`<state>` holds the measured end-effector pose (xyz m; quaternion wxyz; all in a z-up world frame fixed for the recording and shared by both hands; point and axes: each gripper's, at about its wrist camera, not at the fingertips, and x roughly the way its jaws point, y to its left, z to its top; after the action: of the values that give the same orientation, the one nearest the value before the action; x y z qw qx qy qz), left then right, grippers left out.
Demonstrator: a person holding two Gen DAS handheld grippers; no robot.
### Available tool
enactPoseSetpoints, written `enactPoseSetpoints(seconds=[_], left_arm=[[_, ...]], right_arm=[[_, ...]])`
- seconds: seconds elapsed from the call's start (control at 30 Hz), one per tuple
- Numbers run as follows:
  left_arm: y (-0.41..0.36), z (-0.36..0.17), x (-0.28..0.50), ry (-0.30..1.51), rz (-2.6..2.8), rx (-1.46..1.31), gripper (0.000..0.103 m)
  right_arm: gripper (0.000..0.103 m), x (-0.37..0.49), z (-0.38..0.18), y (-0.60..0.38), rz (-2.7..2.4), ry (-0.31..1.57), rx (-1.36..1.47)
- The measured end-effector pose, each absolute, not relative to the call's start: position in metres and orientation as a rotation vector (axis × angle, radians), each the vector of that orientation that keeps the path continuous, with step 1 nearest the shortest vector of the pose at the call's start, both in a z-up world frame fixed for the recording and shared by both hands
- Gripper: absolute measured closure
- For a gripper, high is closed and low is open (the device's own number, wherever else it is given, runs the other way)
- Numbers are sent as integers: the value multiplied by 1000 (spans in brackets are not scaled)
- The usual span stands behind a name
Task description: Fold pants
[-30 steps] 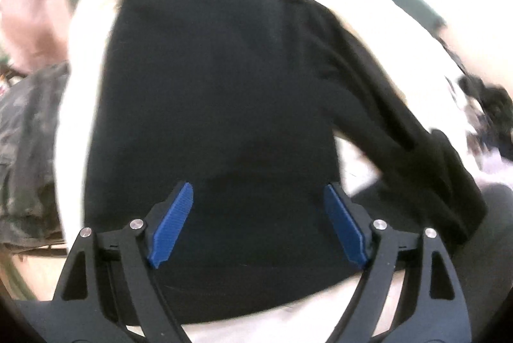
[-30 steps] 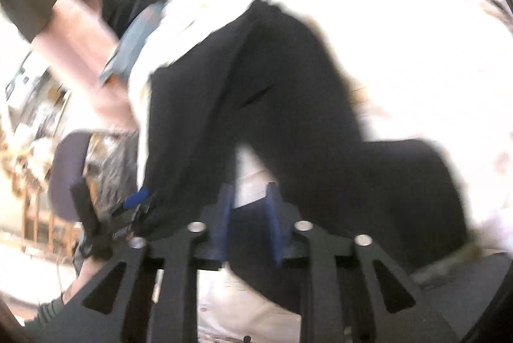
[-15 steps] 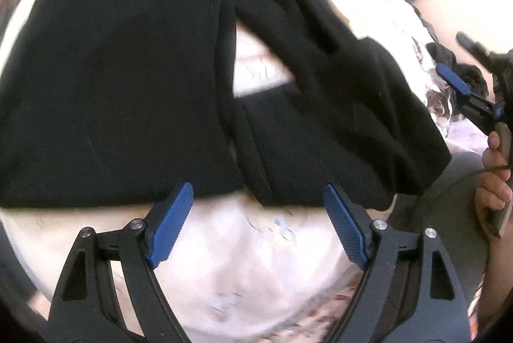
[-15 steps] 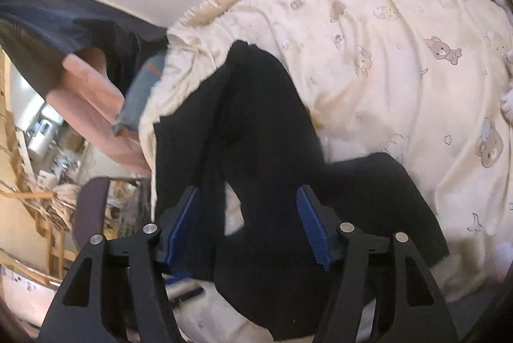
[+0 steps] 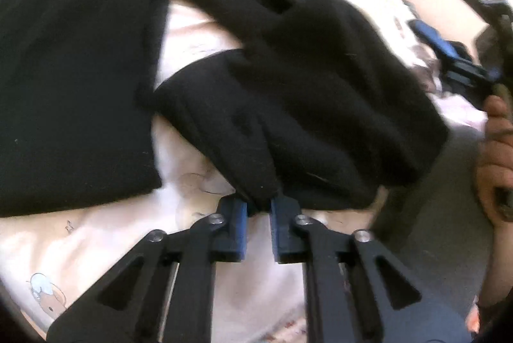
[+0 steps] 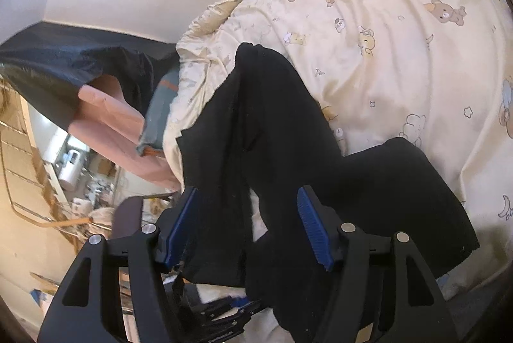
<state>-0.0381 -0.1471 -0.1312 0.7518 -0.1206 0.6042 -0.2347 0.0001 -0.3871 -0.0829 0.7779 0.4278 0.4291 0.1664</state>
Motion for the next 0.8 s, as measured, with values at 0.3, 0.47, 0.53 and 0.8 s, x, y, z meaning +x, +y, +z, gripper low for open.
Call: enactPoseSetpoints(seconds=[0.3, 0.47, 0.53, 0.8], left_arm=[[-120, -29, -42, 1128, -600, -415, 96], [-89, 19, 9, 976, -521, -521, 96], [-77, 18, 36, 986, -457, -536, 96], [-65, -27, 76, 1088, -328, -547, 96]], right_arm=[[34, -4, -81, -396, 379, 874, 1006], [34, -5, -80, -397, 375, 862, 1009], [34, -4, -80, -395, 369, 868, 1002], [34, -1, -88, -402, 134, 1068, 859]])
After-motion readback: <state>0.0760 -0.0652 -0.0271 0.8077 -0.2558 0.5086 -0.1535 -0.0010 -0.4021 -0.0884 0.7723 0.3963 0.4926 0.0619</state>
